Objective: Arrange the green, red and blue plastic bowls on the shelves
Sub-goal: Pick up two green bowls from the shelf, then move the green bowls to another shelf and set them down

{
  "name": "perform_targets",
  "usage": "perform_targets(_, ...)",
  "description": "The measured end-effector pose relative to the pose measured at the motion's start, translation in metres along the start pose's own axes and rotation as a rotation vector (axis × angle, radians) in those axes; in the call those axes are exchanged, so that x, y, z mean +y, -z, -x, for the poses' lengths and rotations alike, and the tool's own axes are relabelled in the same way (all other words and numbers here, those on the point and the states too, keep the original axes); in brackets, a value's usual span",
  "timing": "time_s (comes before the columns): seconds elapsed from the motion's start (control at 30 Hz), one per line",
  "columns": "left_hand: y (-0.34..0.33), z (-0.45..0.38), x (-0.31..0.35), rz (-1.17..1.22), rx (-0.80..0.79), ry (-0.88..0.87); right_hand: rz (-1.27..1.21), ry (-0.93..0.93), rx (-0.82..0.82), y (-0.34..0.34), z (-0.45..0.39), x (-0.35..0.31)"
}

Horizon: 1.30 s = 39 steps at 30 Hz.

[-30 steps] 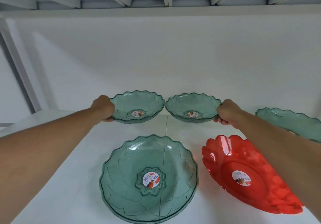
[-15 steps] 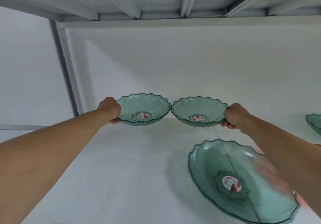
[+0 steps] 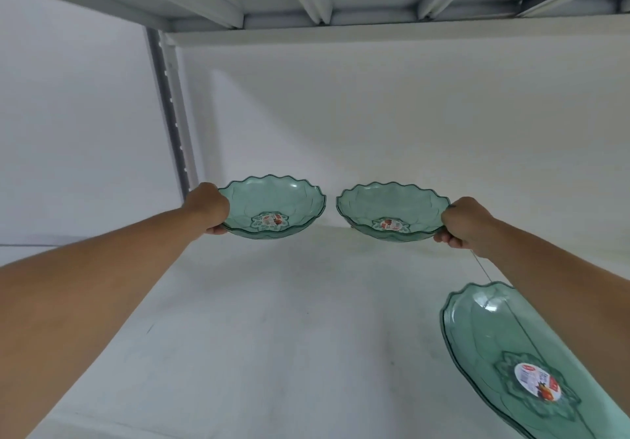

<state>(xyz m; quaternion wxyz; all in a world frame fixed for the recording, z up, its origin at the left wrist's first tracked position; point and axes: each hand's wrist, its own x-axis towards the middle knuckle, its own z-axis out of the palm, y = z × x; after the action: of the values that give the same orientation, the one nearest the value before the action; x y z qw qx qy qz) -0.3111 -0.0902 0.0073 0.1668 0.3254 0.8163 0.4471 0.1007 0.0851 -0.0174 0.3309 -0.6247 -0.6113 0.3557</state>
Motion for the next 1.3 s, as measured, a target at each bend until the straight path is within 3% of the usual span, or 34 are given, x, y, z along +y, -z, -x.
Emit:
perform_targets(0.2,0.003,-0.037,-0.033,0.143,0.065,0.201,-0.005,-0.062,-0.021,-0.025,0.003,0.007)
perform_targets(0.37,-0.014,-0.064,-0.051,0.249,0.029,0.298,-0.012,-0.187,-0.046,-0.049,0.008,0.014)
perform_targets(0.7,-0.025,-0.093,-0.074,-0.077,-0.116,0.003,0.066,-0.166,0.011,-0.072,0.014,0.016)
perform_targets(0.77,-0.020,-0.086,-0.073,-0.303,-0.110,-0.099,0.197,-0.132,0.050,-0.071,0.014,0.012)
perform_targets(0.83,-0.016,-0.080,-0.064,-0.497,-0.016,-0.269,0.492,-0.035,0.113,-0.066,0.020,0.006)
perform_targets(0.9,-0.011,-0.073,-0.047,-0.514,0.017,-0.460,0.730,0.126,0.158,-0.064,0.031,-0.005)
perform_targets(1.0,-0.010,-0.063,-0.018,-0.613,-0.069,-0.715,0.898,0.344,0.148,-0.065,0.046,-0.032)
perform_targets(1.1,-0.016,-0.048,0.004,-0.622,-0.118,-0.768,0.881,0.396,0.111,-0.071,0.057,-0.055)
perform_targets(1.3,-0.036,-0.026,0.016,-0.567,-0.186,-0.714,0.867,0.384,0.105,-0.063,0.071,-0.060)
